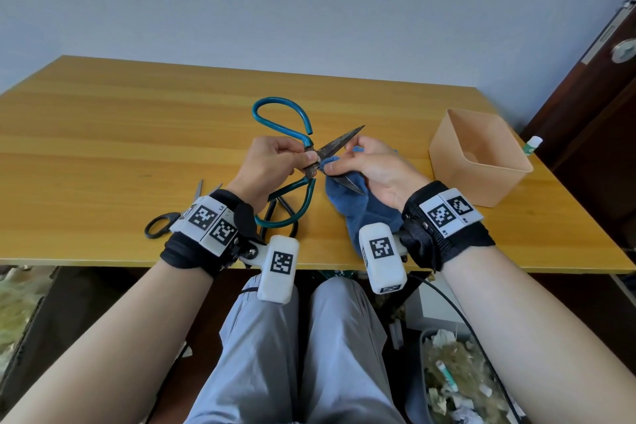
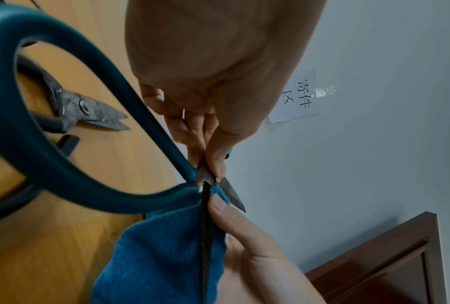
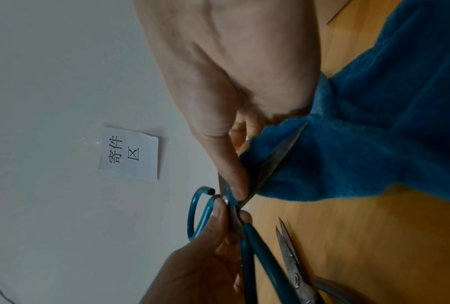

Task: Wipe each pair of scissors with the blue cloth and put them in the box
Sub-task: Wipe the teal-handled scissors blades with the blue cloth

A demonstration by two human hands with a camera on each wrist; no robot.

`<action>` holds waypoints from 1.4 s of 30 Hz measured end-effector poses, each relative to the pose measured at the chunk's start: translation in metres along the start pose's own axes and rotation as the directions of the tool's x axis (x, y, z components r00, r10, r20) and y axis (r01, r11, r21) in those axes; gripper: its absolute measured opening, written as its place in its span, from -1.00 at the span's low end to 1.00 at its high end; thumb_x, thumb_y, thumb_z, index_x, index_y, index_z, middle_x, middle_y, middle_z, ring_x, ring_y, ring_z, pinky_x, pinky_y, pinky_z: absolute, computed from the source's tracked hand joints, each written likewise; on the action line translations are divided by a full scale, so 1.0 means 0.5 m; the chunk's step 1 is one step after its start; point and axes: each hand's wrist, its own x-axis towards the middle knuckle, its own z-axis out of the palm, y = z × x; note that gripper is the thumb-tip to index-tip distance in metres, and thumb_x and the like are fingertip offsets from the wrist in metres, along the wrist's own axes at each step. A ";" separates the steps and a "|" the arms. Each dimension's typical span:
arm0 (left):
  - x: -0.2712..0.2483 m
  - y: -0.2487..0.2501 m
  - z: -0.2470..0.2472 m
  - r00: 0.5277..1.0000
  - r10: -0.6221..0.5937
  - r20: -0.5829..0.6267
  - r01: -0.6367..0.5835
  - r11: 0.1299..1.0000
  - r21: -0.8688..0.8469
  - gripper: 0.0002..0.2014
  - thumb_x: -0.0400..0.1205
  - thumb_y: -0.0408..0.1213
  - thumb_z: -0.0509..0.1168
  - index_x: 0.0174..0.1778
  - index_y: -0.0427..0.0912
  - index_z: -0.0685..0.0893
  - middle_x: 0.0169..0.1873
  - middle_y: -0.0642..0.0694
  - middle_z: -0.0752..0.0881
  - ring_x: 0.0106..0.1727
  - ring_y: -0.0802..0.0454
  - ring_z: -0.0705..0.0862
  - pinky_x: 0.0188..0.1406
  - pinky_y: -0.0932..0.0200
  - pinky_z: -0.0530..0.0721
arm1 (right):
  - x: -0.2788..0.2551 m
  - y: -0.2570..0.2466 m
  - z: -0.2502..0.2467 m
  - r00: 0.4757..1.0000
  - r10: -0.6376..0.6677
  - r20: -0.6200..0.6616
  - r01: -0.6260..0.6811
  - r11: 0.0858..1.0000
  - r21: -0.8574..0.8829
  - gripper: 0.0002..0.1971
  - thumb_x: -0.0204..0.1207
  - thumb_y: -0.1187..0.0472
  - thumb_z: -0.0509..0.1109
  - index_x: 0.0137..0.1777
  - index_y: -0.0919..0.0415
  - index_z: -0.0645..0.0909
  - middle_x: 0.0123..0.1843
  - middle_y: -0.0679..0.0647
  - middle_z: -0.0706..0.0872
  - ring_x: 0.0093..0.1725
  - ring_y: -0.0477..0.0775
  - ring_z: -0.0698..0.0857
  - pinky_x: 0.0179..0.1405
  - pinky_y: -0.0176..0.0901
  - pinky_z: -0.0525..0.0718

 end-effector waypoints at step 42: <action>-0.004 -0.022 -0.009 0.998 -0.051 -0.040 0.053 0.998 0.036 -0.82 0.63 -0.28 0.46 -0.26 -0.27 0.82 -0.26 -0.13 0.81 -0.23 0.11 0.60 -0.18 0.21 0.49 | -0.024 0.027 -0.018 0.993 -0.067 -0.093 0.065 0.997 -0.034 -0.79 0.56 0.03 0.51 0.01 0.17 0.68 -0.17 -0.10 0.76 -0.13 -0.12 0.69 -0.06 -0.27 0.55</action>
